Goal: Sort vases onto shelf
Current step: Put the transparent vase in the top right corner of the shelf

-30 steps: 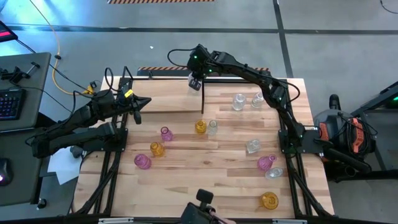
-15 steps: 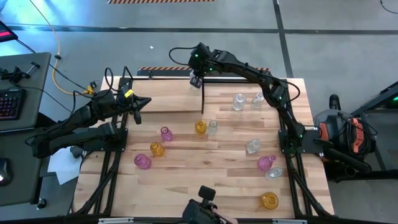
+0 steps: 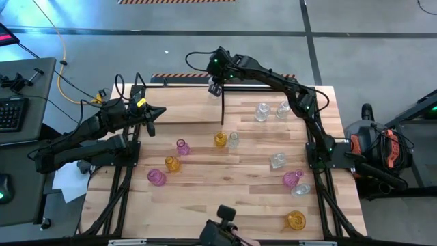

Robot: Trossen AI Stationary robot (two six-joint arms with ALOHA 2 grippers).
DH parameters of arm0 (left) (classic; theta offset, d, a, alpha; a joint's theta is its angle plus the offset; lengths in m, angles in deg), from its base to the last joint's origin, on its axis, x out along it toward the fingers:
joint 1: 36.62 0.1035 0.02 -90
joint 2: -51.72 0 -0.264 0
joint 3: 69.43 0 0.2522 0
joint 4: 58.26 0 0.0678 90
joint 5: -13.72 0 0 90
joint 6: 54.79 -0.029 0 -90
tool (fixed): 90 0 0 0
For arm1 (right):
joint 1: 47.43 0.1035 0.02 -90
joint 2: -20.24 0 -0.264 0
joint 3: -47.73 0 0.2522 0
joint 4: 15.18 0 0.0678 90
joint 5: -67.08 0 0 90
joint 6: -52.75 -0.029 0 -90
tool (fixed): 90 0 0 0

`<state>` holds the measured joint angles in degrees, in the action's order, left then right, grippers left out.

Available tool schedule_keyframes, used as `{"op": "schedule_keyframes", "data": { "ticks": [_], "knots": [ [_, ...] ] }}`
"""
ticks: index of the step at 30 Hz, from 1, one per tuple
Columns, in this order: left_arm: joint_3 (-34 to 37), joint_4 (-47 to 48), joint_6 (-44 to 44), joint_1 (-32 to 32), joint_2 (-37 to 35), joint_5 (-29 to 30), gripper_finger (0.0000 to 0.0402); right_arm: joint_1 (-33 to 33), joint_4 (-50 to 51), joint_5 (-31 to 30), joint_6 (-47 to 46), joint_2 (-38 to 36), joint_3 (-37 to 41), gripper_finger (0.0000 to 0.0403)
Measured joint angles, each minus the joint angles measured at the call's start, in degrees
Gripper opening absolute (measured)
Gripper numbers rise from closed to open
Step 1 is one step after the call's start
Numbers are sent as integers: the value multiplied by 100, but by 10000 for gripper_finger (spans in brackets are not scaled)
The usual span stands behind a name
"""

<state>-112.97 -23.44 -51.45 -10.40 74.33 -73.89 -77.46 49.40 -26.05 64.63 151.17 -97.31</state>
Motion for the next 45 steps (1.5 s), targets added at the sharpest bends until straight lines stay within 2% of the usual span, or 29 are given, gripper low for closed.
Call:
{"op": "schedule_keyframes", "data": {
  "ticks": [45],
  "knots": [
    [0,4,0,-2,0,0,0,93,47,-306,15,-32,-74,0]
  ]
}}
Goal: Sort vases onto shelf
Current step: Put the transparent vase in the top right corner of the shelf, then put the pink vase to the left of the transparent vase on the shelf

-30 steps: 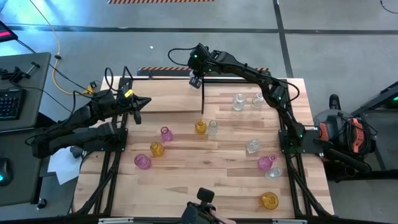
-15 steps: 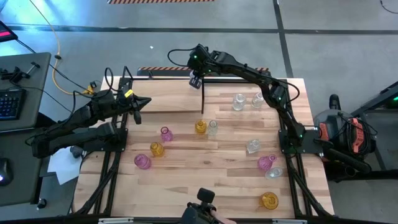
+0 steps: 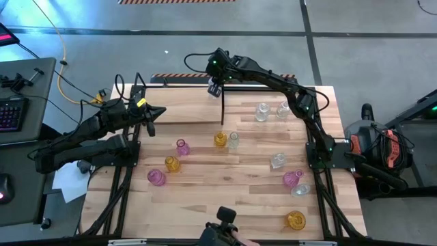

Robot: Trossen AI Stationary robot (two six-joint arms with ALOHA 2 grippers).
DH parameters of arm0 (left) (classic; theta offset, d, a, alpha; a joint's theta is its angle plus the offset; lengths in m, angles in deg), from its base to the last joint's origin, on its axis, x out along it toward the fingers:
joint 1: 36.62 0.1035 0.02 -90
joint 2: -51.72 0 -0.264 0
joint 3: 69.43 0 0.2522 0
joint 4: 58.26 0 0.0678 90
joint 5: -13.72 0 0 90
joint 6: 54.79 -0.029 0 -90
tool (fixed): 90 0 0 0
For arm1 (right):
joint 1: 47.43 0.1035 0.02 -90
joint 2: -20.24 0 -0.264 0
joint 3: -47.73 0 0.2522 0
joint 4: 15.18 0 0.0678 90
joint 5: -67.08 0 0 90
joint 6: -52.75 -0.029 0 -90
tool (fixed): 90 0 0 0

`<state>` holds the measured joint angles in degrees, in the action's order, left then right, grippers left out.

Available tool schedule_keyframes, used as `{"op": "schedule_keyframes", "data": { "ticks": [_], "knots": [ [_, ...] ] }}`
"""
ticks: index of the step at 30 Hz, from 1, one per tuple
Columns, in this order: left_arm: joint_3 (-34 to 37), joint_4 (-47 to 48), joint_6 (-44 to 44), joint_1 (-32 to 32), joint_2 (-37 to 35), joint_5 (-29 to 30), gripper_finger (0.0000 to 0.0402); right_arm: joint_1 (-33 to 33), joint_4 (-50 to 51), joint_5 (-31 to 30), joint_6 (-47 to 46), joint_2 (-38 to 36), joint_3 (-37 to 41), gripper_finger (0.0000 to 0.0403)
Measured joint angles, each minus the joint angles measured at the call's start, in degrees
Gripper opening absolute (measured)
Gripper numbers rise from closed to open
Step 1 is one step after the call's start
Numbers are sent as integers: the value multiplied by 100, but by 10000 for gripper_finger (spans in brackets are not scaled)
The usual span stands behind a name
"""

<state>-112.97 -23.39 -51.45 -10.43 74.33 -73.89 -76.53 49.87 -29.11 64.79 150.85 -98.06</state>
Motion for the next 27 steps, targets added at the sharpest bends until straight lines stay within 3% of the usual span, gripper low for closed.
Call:
{"op": "schedule_keyframes", "data": {
  "ticks": [8,15,21,27],
  "knots": [
    [0,2,-4,2,0,0,0,26,30,-171,9,-96,0,0],
    [0,10,-28,0,0,0,0,273,193,-560,75,-626,-4,0],
    [0,228,-102,0,-1,0,0,711,1372,-970,-359,-1228,-13,0],
    [0,306,-65,0,-21,-1,0,1134,2833,-2148,-1248,-1574,373,0]
  ]
}}
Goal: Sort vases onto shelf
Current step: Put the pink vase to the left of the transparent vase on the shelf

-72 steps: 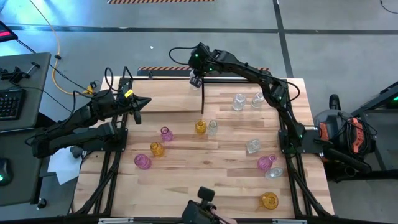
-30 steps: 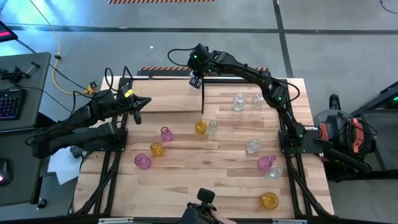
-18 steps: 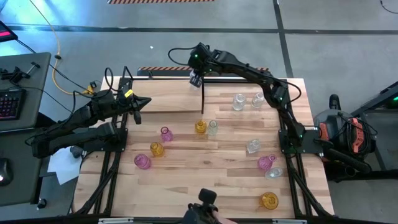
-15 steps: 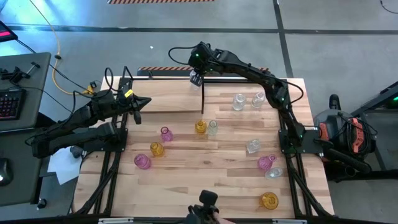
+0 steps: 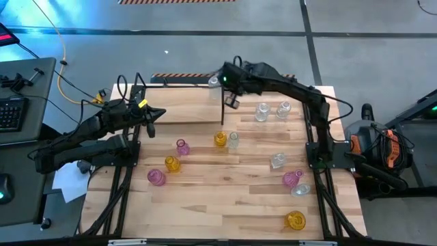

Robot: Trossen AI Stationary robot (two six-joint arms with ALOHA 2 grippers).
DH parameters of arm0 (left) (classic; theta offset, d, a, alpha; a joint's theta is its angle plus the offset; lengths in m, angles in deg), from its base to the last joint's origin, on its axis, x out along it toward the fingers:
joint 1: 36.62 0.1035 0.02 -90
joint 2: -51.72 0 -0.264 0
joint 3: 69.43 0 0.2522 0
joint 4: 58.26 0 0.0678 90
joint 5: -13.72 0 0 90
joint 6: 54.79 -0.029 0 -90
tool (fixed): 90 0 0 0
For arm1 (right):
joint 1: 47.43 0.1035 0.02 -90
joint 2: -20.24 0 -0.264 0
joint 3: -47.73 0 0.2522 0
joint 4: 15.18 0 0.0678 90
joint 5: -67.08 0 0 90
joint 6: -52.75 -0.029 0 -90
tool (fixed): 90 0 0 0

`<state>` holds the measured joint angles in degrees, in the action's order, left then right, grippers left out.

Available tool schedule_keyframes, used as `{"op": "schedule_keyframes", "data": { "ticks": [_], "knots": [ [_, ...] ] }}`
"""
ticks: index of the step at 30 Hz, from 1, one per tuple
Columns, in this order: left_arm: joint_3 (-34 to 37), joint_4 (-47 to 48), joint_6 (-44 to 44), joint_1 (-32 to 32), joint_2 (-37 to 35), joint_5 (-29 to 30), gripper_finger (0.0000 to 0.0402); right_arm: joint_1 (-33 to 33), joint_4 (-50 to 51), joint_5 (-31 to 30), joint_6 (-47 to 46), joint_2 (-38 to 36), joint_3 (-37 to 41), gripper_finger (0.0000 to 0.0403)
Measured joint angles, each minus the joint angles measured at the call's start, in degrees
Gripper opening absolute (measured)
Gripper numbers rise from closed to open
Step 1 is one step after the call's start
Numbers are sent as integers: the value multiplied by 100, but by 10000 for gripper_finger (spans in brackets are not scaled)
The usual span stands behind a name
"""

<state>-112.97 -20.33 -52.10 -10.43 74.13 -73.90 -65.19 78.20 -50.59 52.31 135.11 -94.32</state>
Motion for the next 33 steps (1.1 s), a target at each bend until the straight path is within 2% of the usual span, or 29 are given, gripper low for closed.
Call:
{"op": "schedule_keyframes", "data": {
  "ticks": [2,5,9,14,18,21,25,28,33],
  "knots": [
    [0,2,6,0,-58,1,0,47,398,-352,-448,-196,417,0],
    [0,1,7,0,-113,1,0,69,396,-491,-929,-713,1422,0],
    [0,28,10,0,-165,1,0,96,-337,-488,-1409,-1806,3039,0],
    [0,67,141,0,-169,0,0,95,-1487,-478,-1926,-3547,4978,0],
    [0,74,223,0,-169,-1,0,105,-1940,-108,-2167,-4855,6171,0],
    [0,96,269,2,-169,-1,0,232,-1928,430,-2391,-5611,6731,0],
    [0,98,269,1,-169,0,0,644,-1898,799,-2811,-6275,7158,0],
    [0,94,270,2,-169,1,0,1038,-1689,980,-3091,-6434,7299,0],
    [0,90,370,2,-169,1,0,1835,-1144,1515,-3367,-6273,7297,0]
  ]
}}
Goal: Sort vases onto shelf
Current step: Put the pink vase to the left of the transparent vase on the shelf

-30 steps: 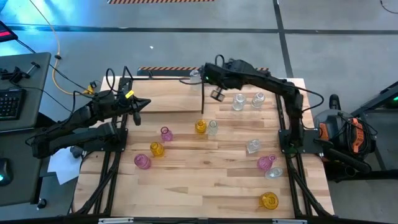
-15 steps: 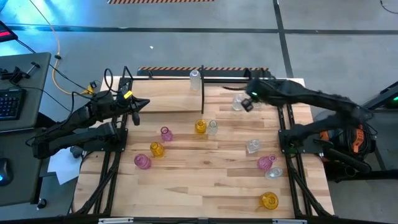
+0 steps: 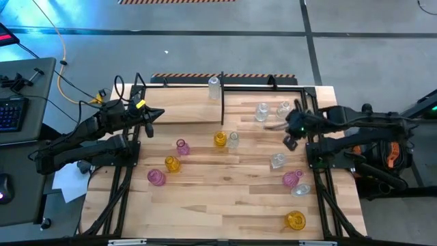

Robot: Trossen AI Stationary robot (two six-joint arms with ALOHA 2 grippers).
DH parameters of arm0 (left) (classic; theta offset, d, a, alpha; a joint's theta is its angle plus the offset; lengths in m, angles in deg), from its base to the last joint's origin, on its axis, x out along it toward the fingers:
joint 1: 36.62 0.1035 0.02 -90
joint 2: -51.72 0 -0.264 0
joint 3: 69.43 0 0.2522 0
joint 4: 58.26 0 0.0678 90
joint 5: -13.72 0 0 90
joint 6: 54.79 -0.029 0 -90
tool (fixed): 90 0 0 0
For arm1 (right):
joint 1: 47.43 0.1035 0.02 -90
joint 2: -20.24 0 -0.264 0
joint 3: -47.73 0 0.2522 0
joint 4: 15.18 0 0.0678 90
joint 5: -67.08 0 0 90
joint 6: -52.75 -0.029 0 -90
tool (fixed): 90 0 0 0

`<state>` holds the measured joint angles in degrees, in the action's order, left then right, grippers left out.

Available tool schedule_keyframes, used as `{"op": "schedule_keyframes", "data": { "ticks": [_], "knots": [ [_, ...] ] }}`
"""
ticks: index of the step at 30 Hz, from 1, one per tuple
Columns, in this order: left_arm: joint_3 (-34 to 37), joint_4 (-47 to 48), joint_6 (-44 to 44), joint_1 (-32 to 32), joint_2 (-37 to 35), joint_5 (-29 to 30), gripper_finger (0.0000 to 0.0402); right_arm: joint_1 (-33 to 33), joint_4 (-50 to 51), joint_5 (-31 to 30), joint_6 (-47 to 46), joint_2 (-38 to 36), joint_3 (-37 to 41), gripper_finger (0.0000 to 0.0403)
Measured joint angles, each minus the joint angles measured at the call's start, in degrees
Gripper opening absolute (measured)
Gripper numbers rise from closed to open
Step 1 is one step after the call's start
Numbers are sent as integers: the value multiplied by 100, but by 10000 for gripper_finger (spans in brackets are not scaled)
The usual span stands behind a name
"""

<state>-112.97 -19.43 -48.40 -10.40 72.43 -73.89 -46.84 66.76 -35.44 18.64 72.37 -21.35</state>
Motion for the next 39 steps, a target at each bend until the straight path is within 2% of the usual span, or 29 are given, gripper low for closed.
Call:
{"op": "schedule_keyframes", "data": {
  "ticks": [7,13,19,23,26,30,33,39],
  "knots": [
    [0,-7,58,-1,0,46,0,935,209,97,-673,497,-1,0],
    [0,-7,15,0,0,129,0,1749,353,560,-1714,641,-100,0],
    [0,-7,-49,0,0,138,0,2583,688,312,-2899,639,-695,0],
    [0,2,-50,-2,0,138,0,3136,1262,198,-3673,741,-805,0],
    [0,-27,-48,0,0,153,0,3382,1588,108,-3885,795,-805,0],
    [3,-222,88,-2,9,152,0,3478,1750,-228,-3921,787,-805,0],
    [2,-800,91,-2,194,51,0,3470,1816,-587,-3770,779,-805,0],
    [2,-1709,102,-108,1117,-244,0,3470,2182,-1695,-3665,776,-805,0]
  ]
}}
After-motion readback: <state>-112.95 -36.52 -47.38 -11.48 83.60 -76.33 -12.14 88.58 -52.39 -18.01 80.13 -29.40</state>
